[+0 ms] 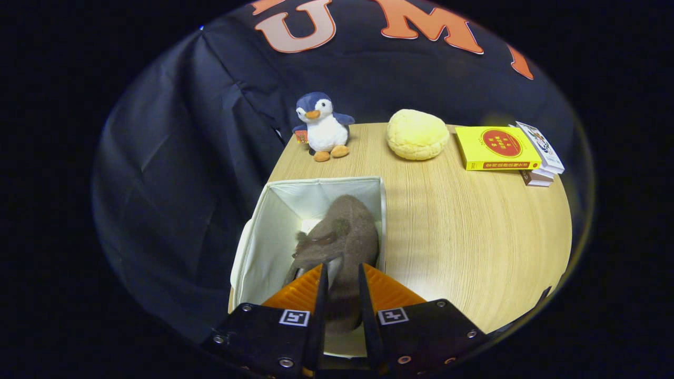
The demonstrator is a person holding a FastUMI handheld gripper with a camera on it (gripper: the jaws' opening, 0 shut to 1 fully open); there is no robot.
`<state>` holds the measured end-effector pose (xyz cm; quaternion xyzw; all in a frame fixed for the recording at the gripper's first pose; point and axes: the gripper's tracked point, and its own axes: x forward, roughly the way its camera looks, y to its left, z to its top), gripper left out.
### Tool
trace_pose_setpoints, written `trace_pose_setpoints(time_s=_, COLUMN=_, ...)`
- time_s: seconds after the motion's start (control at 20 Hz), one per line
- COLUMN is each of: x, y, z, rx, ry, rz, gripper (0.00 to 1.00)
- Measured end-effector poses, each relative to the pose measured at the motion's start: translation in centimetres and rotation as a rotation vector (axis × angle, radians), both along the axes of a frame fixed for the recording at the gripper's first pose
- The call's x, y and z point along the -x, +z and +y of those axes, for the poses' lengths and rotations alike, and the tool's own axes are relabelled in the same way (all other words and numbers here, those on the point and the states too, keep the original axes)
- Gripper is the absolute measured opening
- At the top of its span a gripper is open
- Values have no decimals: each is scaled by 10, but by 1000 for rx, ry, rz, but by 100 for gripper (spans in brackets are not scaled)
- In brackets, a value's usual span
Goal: Open the storage box then place both shoes into the box .Put the left shoe in first, then the right shoe, with the right side of both shoes facing outward in a uniform manner.
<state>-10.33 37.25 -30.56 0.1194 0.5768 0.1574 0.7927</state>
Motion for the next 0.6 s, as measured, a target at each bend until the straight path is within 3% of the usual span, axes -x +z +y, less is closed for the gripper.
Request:
trace_pose_setpoints(time_s=0.3, x=-19, y=38, z=-32, rx=-97, ry=-12, rz=-117, gripper=59)
trace_pose_setpoints(time_s=0.6, x=-47, y=74, z=-101, rx=-73, ry=-33, rz=-332, gripper=71)
